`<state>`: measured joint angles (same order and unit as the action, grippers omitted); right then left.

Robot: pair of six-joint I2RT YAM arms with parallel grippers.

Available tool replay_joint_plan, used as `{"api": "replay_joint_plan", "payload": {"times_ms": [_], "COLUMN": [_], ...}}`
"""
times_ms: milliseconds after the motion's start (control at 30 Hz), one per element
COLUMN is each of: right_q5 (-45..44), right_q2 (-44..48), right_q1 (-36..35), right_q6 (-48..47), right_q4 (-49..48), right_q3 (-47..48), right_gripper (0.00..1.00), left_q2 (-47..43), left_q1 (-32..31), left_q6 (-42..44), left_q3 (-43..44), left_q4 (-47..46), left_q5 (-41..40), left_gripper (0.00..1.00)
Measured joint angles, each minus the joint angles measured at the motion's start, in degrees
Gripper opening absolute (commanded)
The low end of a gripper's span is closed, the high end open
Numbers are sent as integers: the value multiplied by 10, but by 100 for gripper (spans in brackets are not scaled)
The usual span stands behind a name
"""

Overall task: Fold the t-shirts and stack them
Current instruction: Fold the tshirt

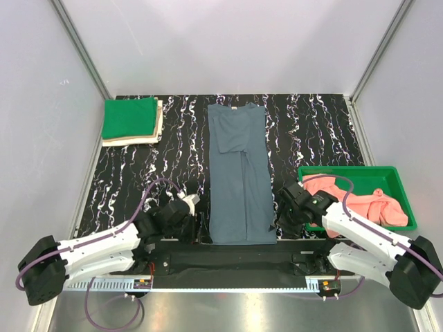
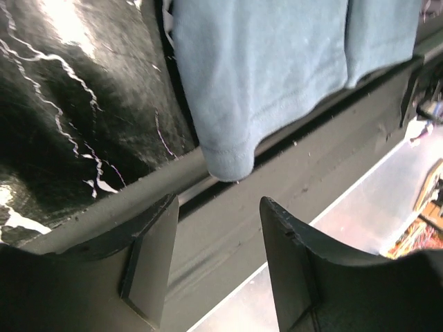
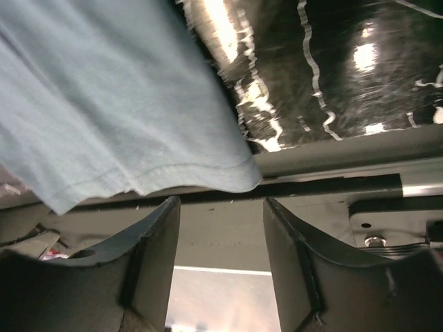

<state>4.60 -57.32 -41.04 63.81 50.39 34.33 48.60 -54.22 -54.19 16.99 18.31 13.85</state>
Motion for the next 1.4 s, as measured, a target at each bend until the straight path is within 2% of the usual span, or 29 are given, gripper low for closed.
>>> {"api": "replay_joint_plan", "payload": {"times_ms": [133,400,533,633,833,933,967,1000,1233,1400], "right_q5": [-6,-5,-5,-5,-5,-5,-4,-4,-5,-13], "right_q2": [8,4,1,-7,-29,-38,-38,-38,-10,-16], "right_q1": [0,0,0,0,0,0,0,0,0,0], "right_q6": [23,43,50,54,56,55,56,55,50,5], "right_q4": [-11,-43,-63,-76,-93,-100,-102,-103,-101,-89], "right_q3": [-23,-68,-69,-71,-73,-73,-73,-73,-73,-33], "right_gripper": [58,50,49,47,43,25,11,2,0,0], "left_q2": [10,16,47,64,79,87,91,96,103,114], "left_q1": [-2,-3,-4,-7,-9,-9,-9,-9,-9,2], "left_q6": [-12,-30,-35,-40,-42,-42,-41,-40,-37,-35], "left_q3": [-1,-7,-7,-7,-7,-7,-7,-7,0,52], "left_q4": [-16,-44,-62,-73,-91,-96,-97,-99,-100,-76], "left_q5": [-18,-40,-41,-40,-41,-40,-40,-40,-36,-31], "left_gripper": [56,57,54,49,32,17,11,0,0,0]}}
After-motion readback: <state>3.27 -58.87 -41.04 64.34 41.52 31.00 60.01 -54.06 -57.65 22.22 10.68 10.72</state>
